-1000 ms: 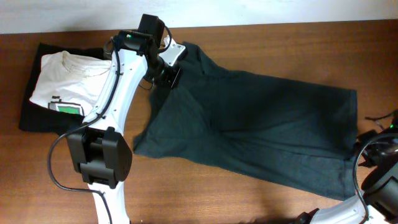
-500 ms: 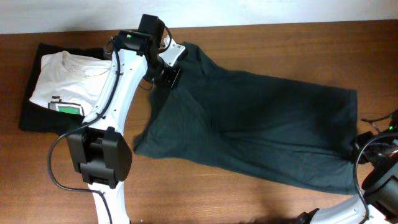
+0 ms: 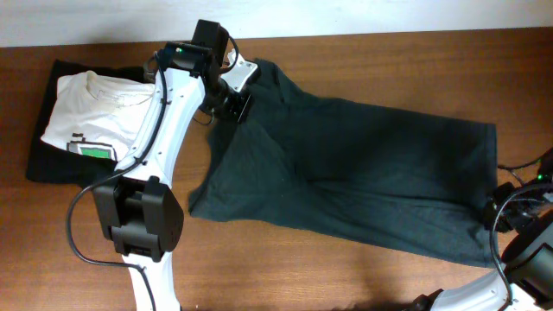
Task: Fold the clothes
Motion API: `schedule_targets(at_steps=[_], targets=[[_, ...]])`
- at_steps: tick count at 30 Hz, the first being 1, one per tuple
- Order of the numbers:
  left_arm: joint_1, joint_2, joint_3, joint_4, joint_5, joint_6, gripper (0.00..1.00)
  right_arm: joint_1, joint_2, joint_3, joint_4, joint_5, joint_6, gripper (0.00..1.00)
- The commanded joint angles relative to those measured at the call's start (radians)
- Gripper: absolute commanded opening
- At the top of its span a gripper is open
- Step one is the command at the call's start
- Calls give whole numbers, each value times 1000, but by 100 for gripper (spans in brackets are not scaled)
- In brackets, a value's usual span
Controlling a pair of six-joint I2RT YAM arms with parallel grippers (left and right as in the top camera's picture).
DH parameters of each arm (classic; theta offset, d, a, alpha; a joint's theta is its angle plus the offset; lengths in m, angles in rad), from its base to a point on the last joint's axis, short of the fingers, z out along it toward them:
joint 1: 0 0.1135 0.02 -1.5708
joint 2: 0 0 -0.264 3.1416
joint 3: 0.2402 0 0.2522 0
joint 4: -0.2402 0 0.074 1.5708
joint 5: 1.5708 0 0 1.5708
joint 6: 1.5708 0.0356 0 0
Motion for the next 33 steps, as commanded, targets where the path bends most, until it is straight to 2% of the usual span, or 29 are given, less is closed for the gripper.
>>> schedule_targets(at_steps=[1,2,3,5,7,8,9,10,13,14,15,16,17,18,19,22,24,28,33], targets=[[-5,-31,10,0,-1,16,2,6,-9,-13,3,6,4,18],[-5,-31,10,0,-1,16,2,6,-9,-13,3,6,4,43],[-5,-31,10,0,-1,16,2,5,-9,-13,3,5,4,48],[-5,-31,10,0,-1,16,2,5,-9,-13,-3,5,4,41],[-5,-31,10,0,-1,16,2,6,-9,-13,-4,4,4,46],[-5,-31,10,0,0,16,2,5,-9,-13,-2,0,4,36],[-5,-31,10,0,0,16,2,5,-9,-13,-1,-1,4,14],[-5,-31,10,0,0,16,2,5,-9,-12,-1,-11,3,10],[-5,-31,10,0,0,16,2,5,-9,-6,-11,-29,3,17],[-5,-31,10,0,0,16,2,5,-9,-5,-17,-29,-9,24],[-5,-31,10,0,0,16,2,5,-9,-5,-17,-29,-12,25],[-5,-31,10,0,0,16,2,5,-9,-5,-18,-29,-12,29],[-5,-31,10,0,0,16,2,5,-9,-5,-19,-32,-12,38],[-5,-31,10,0,0,16,2,5,-10,-5,-18,-60,-24,41],[-5,-31,10,0,0,16,2,6,-10,-5,-16,-90,-48,40],[-5,-31,10,0,0,16,2,5,-11,-5,-16,-97,-53,25],[-5,-31,10,0,0,16,2,5,-11,-5,-11,-97,-53,4],[-5,-31,10,-1,0,16,2,5,-45,24,-43,-97,-53,4],[-5,-31,10,-12,-1,16,2,6,-177,48,-112,-98,-64,5]])
